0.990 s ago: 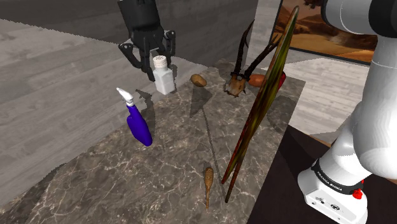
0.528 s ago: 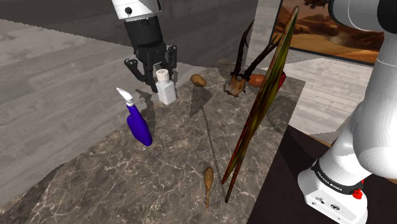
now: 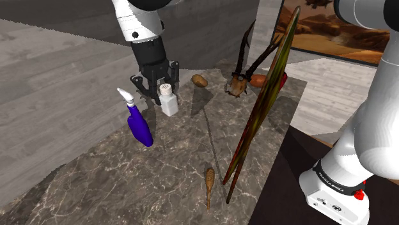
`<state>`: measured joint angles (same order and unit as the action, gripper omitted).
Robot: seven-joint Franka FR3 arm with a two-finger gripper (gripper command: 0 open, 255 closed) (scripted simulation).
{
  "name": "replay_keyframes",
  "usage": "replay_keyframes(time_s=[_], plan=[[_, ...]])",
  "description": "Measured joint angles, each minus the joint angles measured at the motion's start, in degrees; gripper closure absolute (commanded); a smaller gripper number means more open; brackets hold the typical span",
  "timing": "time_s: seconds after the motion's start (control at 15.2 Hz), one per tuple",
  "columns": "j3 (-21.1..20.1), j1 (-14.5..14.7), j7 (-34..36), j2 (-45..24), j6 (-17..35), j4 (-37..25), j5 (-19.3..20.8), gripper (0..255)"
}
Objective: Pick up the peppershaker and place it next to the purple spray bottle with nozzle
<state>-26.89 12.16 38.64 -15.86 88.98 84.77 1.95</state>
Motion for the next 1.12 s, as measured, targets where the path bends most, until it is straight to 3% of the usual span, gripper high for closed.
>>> replay_keyframes(time_s=[1.12], plan=[[0.48,-0.38,-0.33,-1.34,12.55,11.39,0.67,255]])
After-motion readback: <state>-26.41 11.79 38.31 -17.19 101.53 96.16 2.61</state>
